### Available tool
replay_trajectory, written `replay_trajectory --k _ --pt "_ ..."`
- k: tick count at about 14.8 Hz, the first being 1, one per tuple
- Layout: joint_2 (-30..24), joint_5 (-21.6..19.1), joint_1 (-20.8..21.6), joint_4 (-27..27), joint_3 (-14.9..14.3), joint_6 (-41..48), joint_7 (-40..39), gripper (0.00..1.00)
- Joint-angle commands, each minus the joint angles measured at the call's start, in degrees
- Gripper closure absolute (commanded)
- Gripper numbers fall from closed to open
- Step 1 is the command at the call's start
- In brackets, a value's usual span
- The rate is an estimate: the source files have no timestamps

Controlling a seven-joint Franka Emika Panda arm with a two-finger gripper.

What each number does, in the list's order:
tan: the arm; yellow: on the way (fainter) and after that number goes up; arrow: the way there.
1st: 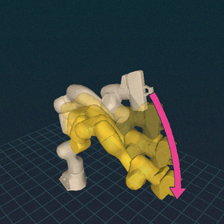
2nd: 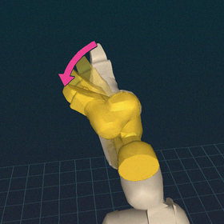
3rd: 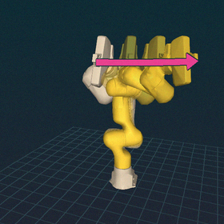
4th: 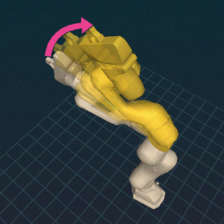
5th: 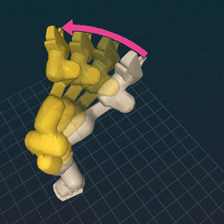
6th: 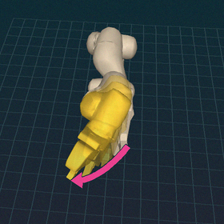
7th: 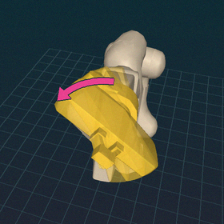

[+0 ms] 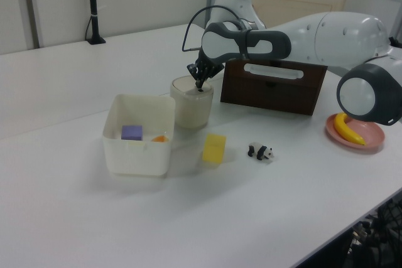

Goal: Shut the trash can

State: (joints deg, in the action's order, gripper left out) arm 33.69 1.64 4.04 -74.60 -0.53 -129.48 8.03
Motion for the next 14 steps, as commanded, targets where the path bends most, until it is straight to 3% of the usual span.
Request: replay_trajectory --k 1,2,3,4,5,6,10,14 --pt "-9.8 -0.2 0.1 -4.2 0.2 4.6 -0.7 1.0" --pt "-12.5 -0.2 0.1 -5.0 0.3 8.0 -1.2 0.97" --pt "-14.9 -0.3 0.3 -6.1 0.4 12.4 -1.8 0.8" --pt "-17.4 -0.3 0.4 -8.1 0.7 17.0 -2.2 0.5" --pt "-20.0 -0.3 0.4 -10.0 1.3 21.2 -2.0 0.13" --pt "-22.2 0.3 0.4 -12.0 1.6 24.7 -2.2 0.0" --pt "-25.4 0.5 -0.4 -12.0 1.2 37.7 -3.1 0.0" --pt "-25.3 0.5 -1.1 -11.4 0.9 39.0 -3.1 0.0"
